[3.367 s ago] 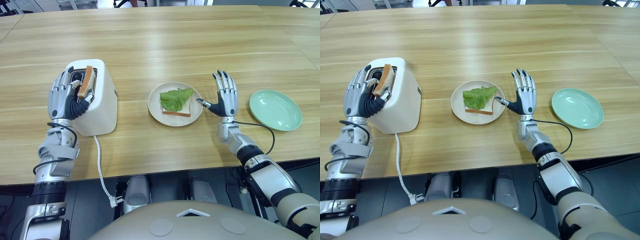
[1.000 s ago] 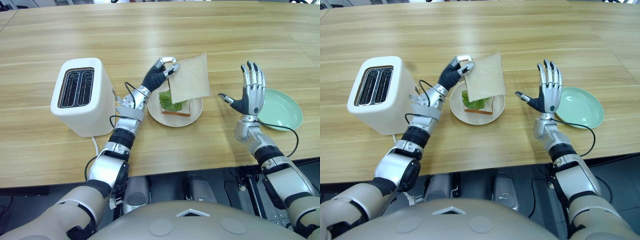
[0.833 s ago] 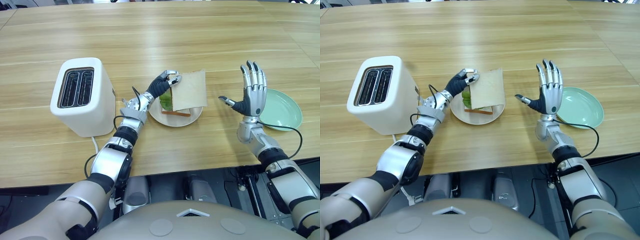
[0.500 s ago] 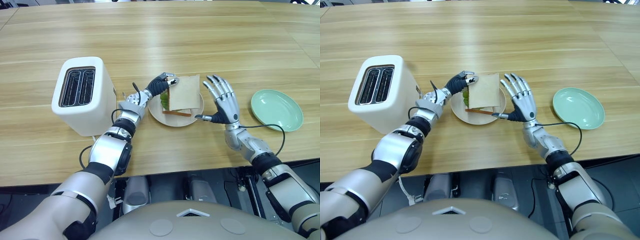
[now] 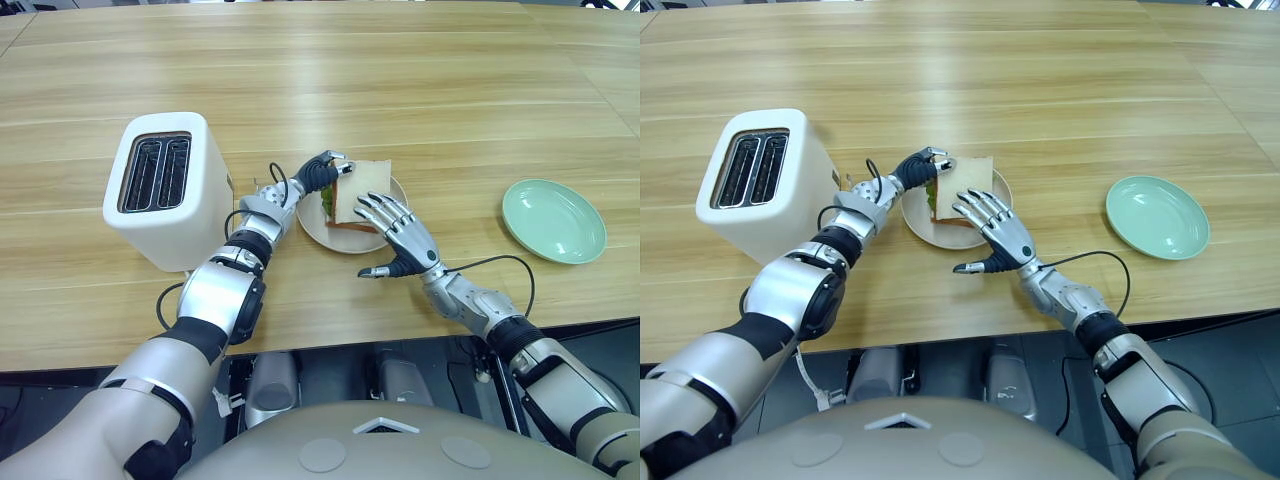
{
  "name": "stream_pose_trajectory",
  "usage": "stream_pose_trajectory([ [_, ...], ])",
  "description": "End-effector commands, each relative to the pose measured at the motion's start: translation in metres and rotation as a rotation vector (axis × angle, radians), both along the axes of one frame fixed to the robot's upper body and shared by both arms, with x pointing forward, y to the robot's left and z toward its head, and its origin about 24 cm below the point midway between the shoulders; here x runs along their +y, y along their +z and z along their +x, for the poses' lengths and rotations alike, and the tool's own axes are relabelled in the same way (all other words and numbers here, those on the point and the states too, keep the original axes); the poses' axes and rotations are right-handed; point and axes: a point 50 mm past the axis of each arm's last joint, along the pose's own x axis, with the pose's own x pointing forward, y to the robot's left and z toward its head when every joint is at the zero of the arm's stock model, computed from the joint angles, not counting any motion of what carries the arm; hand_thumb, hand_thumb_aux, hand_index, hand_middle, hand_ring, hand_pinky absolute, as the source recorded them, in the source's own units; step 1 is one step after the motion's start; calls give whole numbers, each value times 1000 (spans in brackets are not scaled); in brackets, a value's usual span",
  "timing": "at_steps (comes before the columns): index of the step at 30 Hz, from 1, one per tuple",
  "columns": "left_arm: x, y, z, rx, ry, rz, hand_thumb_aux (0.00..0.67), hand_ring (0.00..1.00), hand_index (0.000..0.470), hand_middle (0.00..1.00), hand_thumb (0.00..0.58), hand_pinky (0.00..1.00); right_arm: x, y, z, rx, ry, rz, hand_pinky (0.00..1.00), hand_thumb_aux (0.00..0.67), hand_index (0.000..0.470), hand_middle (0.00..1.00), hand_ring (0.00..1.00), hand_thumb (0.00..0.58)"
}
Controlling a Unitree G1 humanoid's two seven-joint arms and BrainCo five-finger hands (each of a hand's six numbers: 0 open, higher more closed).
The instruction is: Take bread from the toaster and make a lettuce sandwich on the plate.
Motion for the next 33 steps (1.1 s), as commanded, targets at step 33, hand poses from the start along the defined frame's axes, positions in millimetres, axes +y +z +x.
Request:
stream_pose_trajectory([
  [33, 11, -15, 0, -47, 85, 318, 670, 1000, 460, 1000, 580, 1000, 3, -50, 13, 296, -80, -237, 0, 0, 0, 0, 0, 0],
])
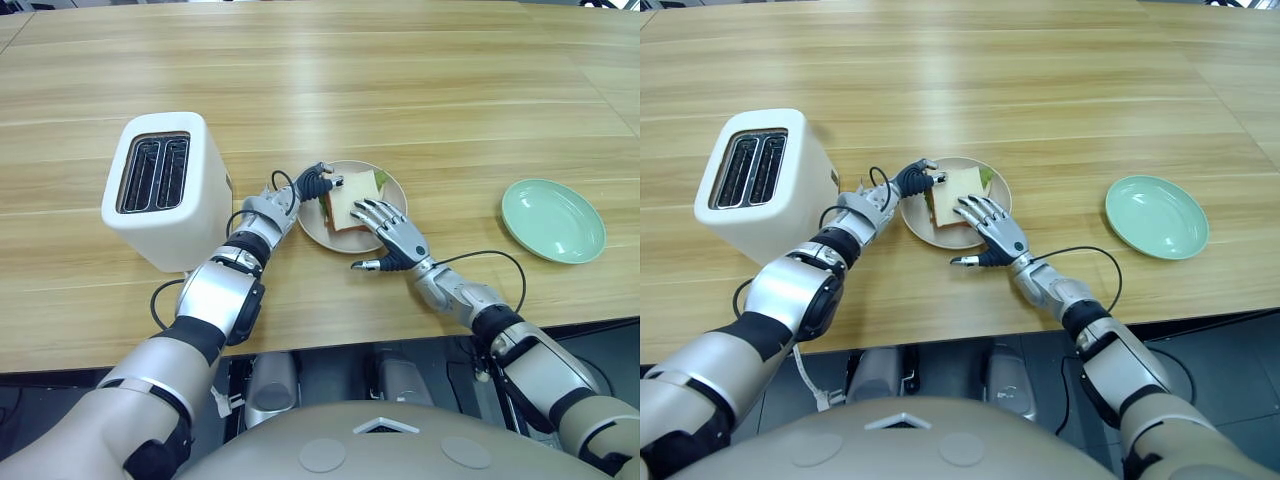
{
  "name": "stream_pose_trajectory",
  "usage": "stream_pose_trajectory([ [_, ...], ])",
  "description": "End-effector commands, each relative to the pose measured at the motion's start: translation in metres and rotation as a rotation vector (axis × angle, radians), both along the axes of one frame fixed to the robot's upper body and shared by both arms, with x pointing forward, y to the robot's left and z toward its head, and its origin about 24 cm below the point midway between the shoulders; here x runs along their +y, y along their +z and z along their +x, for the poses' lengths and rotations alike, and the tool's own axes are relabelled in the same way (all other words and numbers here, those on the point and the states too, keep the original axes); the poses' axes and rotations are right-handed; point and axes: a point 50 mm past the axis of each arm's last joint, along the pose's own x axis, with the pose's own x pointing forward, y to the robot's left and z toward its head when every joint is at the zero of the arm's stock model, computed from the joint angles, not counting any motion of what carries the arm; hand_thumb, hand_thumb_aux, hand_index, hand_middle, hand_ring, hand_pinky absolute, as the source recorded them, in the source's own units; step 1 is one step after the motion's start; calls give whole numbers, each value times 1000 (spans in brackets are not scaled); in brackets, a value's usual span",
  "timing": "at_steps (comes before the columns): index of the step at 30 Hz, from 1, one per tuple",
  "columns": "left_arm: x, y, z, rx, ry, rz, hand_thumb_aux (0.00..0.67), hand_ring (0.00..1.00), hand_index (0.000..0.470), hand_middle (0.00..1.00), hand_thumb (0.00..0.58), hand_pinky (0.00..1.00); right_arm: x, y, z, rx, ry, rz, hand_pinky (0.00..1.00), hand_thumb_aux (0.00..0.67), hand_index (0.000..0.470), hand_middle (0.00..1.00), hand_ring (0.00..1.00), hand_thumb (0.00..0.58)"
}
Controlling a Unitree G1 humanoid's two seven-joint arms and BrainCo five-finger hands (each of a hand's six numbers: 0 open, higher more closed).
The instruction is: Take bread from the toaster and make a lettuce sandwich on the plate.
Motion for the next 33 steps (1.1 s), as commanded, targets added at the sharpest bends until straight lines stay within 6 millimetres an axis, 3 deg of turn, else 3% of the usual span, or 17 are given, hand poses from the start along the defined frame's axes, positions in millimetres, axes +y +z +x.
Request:
stream_pose_trajectory([
  [1, -1, 0, 0, -6, 1, 27, 670, 1000, 460, 1000, 580, 1000, -1, -25, -13, 163, 26, -97, 0, 0, 0, 0, 0, 0],
  [2, -1, 1, 1, -11, 4, 31, 670, 1000, 460, 1000, 580, 1000, -1, -27, -14, 175, 31, -104, 0, 0, 0, 0, 0, 0],
  [3, -1, 1, 1, -18, 5, 38, 489, 827, 336, 827, 538, 827, -1, -29, -15, 185, 33, -107, 0, 0, 0, 0, 0, 0],
  [4, -1, 2, 1, -23, 5, 45, 168, 298, 115, 298, 255, 298, -1, -29, -15, 195, 32, -110, 0, 0, 0, 0, 0, 0],
  [5, -1, 2, 2, -37, 9, 58, 168, 298, 115, 298, 255, 298, -1, -30, -15, 203, 30, -115, 0, 0, 0, 0, 0, 0],
  [6, -1, 4, 3, -52, 13, 73, 0, 0, 0, 0, 0, 0, -2, -31, -15, 209, 25, -119, 0, 0, 0, 0, 0, 0],
  [19, 17, 46, 19, -510, 14, 417, 0, 0, 0, 0, 0, 0, -10, -41, -17, 306, -3, -183, 0, 0, 0, 0, 0, 0],
  [23, 23, 60, 22, -627, 30, 430, 0, 0, 0, 0, 0, 0, -12, -41, -18, 313, -6, -185, 0, 0, 0, 0, 0, 0],
  [25, 25, 63, 20, -678, 22, 387, 0, 0, 0, 0, 0, 0, -11, -41, -19, 313, -2, -185, 0, 0, 0, 0, 0, 0],
  [29, 28, 56, 1, -726, -32, 134, 0, 0, 0, 0, 0, 0, -7, -33, -15, 263, 7, -135, 0, 0, 0, 0, 0, 0],
  [33, 32, 37, -34, -748, -125, -62, 0, 0, 0, 0, 0, 0, -8, -3, -2, 88, -27, 24, 0, 0, 0, 0, 0, 0],
])
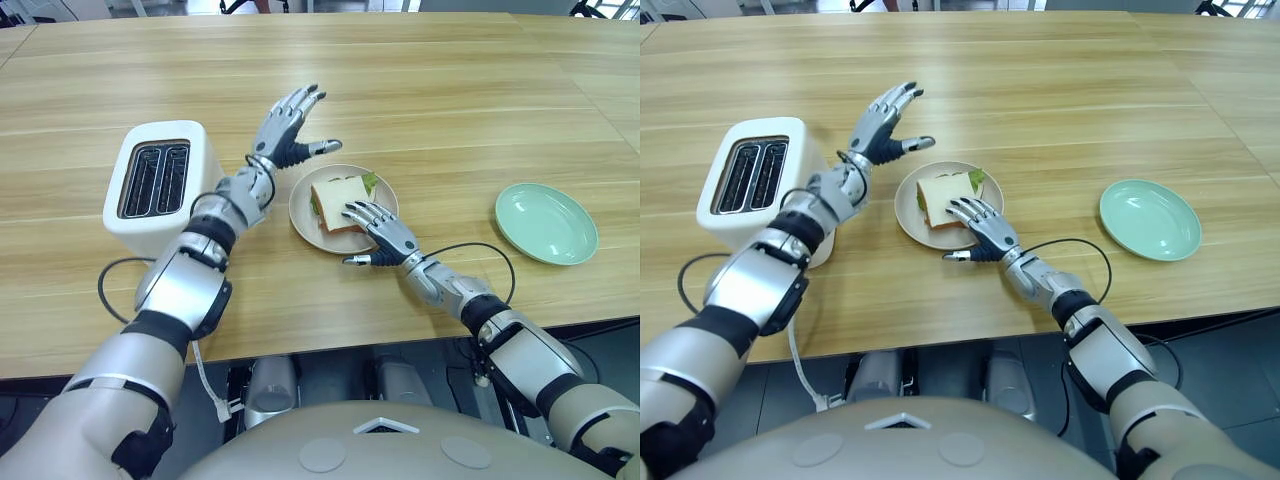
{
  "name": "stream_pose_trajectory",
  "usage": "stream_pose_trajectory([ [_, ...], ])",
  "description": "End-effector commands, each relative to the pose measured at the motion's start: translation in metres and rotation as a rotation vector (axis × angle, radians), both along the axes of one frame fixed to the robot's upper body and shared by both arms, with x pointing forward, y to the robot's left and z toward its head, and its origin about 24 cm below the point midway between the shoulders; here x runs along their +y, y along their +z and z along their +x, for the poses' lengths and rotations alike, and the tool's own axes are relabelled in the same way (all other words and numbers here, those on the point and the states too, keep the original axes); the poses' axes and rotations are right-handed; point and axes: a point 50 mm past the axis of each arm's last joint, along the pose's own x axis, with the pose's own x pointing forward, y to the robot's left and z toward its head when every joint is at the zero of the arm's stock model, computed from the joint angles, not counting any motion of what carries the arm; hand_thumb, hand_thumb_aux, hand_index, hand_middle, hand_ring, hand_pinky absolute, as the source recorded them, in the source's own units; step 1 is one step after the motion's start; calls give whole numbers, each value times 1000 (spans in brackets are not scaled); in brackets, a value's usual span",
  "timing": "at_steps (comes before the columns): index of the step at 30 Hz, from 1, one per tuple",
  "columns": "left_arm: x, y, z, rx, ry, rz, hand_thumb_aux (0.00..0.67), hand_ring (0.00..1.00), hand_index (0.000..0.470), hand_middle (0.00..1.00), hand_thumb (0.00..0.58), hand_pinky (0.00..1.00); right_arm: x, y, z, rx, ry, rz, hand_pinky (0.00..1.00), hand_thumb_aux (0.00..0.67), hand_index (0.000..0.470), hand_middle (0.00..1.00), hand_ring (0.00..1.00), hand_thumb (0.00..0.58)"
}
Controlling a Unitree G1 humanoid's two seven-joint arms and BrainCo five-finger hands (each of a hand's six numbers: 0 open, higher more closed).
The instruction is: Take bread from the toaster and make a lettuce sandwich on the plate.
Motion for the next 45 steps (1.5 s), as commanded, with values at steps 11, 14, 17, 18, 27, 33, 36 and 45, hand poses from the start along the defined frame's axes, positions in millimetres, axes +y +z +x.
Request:
stream_pose_trajectory([
  [11, 7, -29, -110, -4, -132, -484, 670, 773, 460, 773, 580, 773, -35, 64, -14, -191, -129, 515, 800, 342, 235, 800, 800, 441],
  [14, -4, -38, -126, 44, -174, -486, 670, 1000, 460, 1000, 580, 1000, -38, 58, -25, -159, -103, 508, 1000, 670, 460, 1000, 1000, 580],
  [17, -15, -49, -140, 118, -242, -450, 670, 1000, 460, 1000, 580, 1000, -37, 54, -37, -106, -48, 510, 1000, 670, 460, 1000, 1000, 580],
  [18, -19, -54, -146, 157, -279, -440, 670, 1000, 460, 1000, 580, 1000, -36, 53, -41, -79, -20, 518, 1000, 670, 460, 1000, 1000, 580],
  [27, -22, -76, -169, 326, -422, -239, 670, 1000, 460, 1000, 580, 1000, -47, 50, -60, 128, 107, 484, 1000, 670, 460, 1000, 1000, 580],
  [33, -17, -90, -153, 406, -319, -132, 670, 1000, 460, 1000, 580, 1000, -40, 39, -55, 173, 114, 363, 1000, 670, 460, 1000, 1000, 580],
  [36, -16, -95, -144, 432, -275, -107, 670, 1000, 460, 1000, 580, 1000, -39, 28, -48, 199, 91, 292, 1000, 670, 460, 1000, 1000, 580],
  [45, -10, -109, -107, 476, -165, -8, 670, 1000, 460, 1000, 580, 1000, -28, 3, -14, 211, -2, 162, 1000, 670, 460, 1000, 1000, 580],
])
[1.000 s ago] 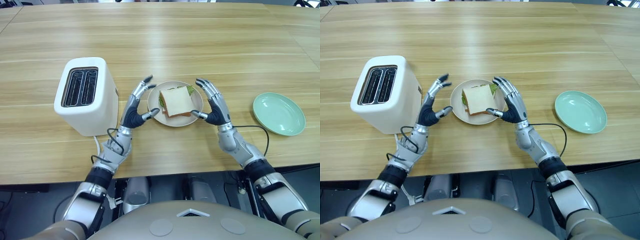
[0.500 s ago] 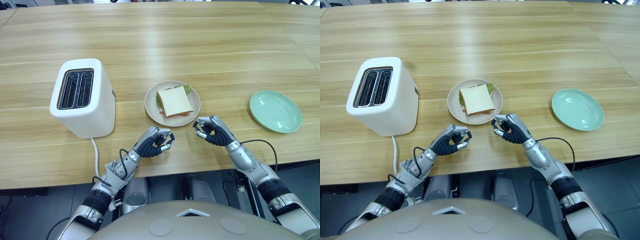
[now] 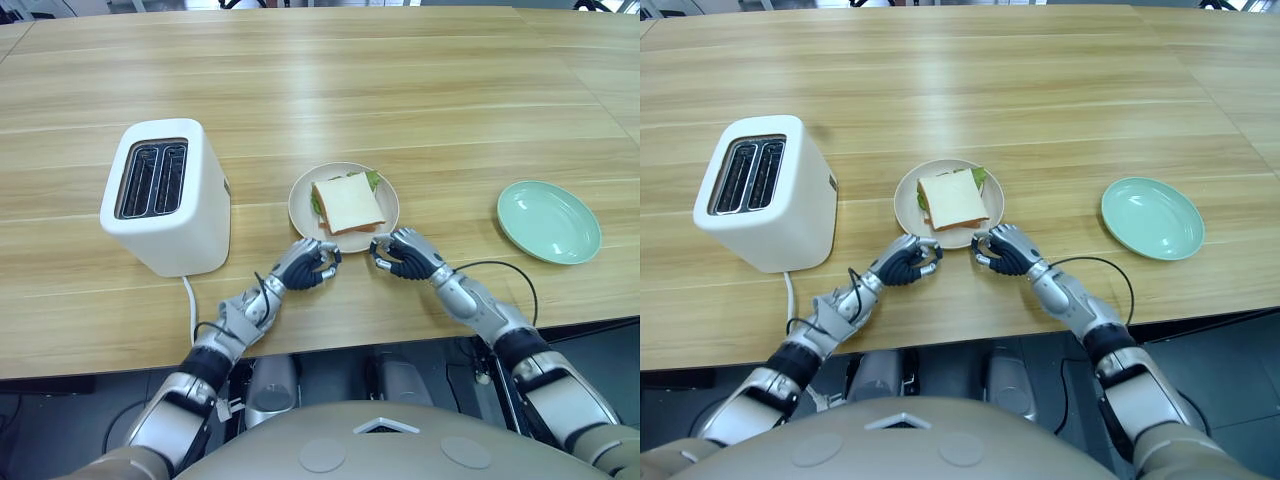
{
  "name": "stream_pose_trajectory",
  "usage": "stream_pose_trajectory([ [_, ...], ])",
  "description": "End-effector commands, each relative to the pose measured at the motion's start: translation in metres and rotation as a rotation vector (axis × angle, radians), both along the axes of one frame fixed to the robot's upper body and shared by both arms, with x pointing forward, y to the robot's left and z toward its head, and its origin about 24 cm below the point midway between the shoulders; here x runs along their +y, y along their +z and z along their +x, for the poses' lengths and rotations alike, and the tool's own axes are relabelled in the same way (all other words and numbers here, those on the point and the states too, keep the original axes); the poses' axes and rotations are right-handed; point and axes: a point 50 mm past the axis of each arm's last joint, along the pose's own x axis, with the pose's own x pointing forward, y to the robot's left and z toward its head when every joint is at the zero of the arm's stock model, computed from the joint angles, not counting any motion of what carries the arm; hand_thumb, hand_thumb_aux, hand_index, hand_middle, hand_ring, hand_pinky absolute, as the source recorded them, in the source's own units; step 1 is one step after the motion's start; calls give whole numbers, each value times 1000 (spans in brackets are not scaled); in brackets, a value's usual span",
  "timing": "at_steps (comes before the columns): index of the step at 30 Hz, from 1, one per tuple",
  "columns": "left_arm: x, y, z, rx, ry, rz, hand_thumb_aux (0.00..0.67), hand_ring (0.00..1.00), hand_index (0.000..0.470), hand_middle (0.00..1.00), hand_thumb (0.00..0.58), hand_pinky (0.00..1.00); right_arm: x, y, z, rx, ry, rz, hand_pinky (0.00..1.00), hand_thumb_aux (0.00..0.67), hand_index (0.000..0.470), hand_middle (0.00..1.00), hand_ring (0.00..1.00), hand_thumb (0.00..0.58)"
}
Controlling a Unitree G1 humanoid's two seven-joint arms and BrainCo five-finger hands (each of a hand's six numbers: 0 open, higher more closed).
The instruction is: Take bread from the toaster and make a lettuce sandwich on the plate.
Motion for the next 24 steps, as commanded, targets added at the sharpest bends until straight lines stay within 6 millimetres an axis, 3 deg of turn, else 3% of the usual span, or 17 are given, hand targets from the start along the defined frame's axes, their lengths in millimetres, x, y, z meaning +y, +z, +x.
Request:
stream_pose_trajectory([
  [1, 3, -13, 6, 35, 19, 75, 670, 1000, 460, 1000, 580, 1000, -2, -11, 8, 14, -46, -61, 1000, 670, 460, 1000, 1000, 580],
  [7, 6, -11, 30, 6, 57, 125, 670, 1000, 460, 1000, 580, 1000, 6, -7, 31, -13, -96, -98, 1000, 670, 460, 1000, 1000, 580],
  [17, 6, 13, 76, -48, 196, 169, 670, 1000, 460, 1000, 580, 1000, 18, 15, 69, -35, -229, -124, 1000, 670, 460, 1000, 1000, 580],
  [24, 13, 22, 92, -18, 302, 195, 670, 1000, 460, 1000, 580, 1000, 22, 20, 80, 5, -316, -117, 1000, 670, 460, 1000, 1000, 580],
])
